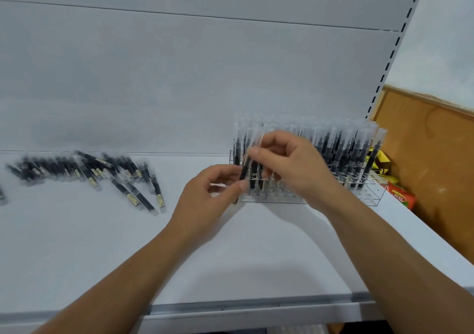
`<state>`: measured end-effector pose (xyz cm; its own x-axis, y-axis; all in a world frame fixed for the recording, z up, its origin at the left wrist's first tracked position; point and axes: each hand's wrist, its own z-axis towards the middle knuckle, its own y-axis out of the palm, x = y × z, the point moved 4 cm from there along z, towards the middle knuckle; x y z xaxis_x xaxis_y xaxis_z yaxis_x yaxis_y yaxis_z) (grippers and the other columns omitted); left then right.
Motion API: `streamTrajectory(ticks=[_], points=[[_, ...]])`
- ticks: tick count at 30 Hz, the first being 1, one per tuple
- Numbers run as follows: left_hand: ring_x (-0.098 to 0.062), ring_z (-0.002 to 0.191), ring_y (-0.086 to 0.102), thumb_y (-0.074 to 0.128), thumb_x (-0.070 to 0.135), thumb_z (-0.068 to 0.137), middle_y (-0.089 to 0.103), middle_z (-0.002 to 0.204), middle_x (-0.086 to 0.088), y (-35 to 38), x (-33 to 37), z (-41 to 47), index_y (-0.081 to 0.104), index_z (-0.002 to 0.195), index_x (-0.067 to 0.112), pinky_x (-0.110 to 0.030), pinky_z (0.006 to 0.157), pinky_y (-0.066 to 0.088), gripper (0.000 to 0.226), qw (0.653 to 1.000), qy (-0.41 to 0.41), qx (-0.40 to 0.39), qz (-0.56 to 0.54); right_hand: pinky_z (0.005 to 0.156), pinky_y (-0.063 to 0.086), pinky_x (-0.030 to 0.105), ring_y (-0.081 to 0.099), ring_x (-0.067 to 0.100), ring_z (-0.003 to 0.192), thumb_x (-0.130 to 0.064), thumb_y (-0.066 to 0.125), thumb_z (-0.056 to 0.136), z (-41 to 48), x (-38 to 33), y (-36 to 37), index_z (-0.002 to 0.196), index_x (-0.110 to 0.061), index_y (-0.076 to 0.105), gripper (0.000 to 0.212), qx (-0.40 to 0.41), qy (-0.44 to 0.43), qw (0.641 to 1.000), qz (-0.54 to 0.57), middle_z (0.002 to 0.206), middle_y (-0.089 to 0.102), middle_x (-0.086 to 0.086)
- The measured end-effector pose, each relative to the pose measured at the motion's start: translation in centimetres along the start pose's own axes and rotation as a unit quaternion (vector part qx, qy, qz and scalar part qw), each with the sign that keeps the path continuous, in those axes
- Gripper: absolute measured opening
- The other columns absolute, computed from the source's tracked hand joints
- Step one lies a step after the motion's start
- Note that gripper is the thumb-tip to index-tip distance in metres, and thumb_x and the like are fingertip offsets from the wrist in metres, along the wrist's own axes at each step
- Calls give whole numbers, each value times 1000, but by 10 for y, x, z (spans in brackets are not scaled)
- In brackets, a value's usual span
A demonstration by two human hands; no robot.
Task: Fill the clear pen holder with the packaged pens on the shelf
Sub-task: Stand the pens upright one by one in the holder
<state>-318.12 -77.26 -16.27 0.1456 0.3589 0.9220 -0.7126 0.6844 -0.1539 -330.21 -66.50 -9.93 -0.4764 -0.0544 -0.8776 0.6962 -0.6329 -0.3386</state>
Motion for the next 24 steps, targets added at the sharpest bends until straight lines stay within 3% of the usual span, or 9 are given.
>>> streamTrajectory(ticks=[2, 4, 8, 13, 24], points=[[6, 107, 54, 68, 52, 81, 63, 108, 22, -7, 0, -1, 66, 106, 37, -9, 90, 39, 30, 987, 65, 21, 143, 55, 47, 18, 59, 3, 55, -26, 70, 87, 3, -5, -17, 93, -18, 68, 10, 43, 1, 999, -4, 65, 66, -13], [8, 118, 45, 58, 60, 82, 56, 117, 25, -11, 0, -2, 64, 109, 39, -6, 97, 29, 36, 965, 130, 32, 227, 54, 46, 15, 58, 1, 56, -28, 69, 87, 7, -10, -35, 94, -21, 67, 10, 90, -3, 996, -12, 68, 67, -13], [13, 125, 31, 48, 65, 80, 47, 130, 26, -11, -7, -2, 60, 124, 37, -16, 106, 23, 53, 942, 137, 8, 307, 53, 45, 13, 58, 1, 54, -30, 69, 89, 12, -12, -59, 96, -19, 68, 14, 160, -21, 985, -67, 78, 69, -8], [16, 123, 28, 50, 61, 82, 44, 133, 29, -9, -9, -4, 56, 130, 38, -11, 103, 18, 54, 935, 118, -17, 333, 60, 52, 19, 59, 2, 53, -31, 69, 90, 17, -3, -65, 93, -22, 67, 10, 187, -28, 975, -114, 83, 70, -6], [20, 118, 25, 54, 58, 84, 45, 136, 27, -9, -8, -5, 55, 131, 37, 5, 95, 9, 51, 930, 122, -20, 345, 55, 48, 10, 57, -1, 49, -32, 68, 90, 24, 0, -53, 92, -23, 65, 9, 173, -35, 974, -142, 81, 68, -12]])
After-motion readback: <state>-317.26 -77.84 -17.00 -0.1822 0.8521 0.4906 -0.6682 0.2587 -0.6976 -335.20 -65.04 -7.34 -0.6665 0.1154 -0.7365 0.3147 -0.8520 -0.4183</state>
